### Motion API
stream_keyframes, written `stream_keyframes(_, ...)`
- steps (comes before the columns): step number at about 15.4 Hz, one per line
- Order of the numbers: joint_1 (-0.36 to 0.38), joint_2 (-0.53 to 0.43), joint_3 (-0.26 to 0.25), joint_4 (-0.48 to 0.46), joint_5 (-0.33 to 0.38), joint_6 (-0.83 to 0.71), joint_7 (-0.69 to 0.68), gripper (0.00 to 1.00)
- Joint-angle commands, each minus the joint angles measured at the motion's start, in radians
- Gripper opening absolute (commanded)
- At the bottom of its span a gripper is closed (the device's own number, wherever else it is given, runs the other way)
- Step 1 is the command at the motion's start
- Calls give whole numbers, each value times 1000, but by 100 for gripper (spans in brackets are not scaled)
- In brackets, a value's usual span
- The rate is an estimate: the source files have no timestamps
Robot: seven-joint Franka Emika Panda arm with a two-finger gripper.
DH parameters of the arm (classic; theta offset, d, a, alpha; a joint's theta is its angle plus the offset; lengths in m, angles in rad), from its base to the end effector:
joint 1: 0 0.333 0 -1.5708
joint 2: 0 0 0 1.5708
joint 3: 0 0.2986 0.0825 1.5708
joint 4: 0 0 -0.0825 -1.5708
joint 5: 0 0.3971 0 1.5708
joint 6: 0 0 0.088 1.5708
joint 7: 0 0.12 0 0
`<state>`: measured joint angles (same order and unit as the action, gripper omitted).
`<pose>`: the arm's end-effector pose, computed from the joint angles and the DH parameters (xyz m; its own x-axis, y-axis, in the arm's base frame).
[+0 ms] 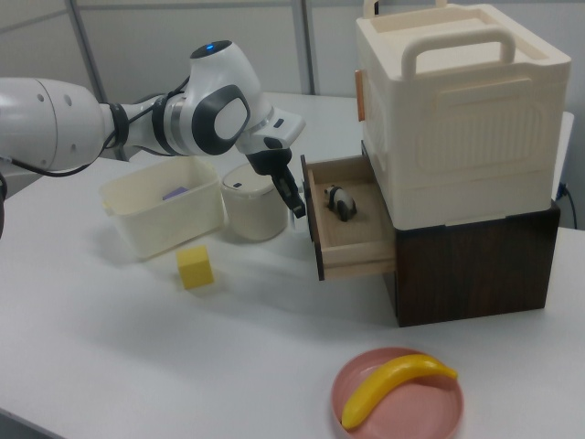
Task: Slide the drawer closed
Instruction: 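Push the drawer front with the gripper toward the dark wooden base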
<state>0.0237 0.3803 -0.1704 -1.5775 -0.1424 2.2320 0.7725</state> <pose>0.6968 -0.0948 0.4186 0.6353 -0.7010 0.3241 -0.7297 -0.6823 -0.0454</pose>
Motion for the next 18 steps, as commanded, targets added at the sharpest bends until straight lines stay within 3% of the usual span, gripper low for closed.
stream_keyframes(1,30,-60,25,10,-9,26,-64,21)
stream_keyframes(10,7,-46,14,-6,-6,14,-99,24)
stream_keyframes(13,-2,-53,-3,-2,98,9,-46,23)
stream_keyframes(18,-5,-50,-6,4,110,14,54,24)
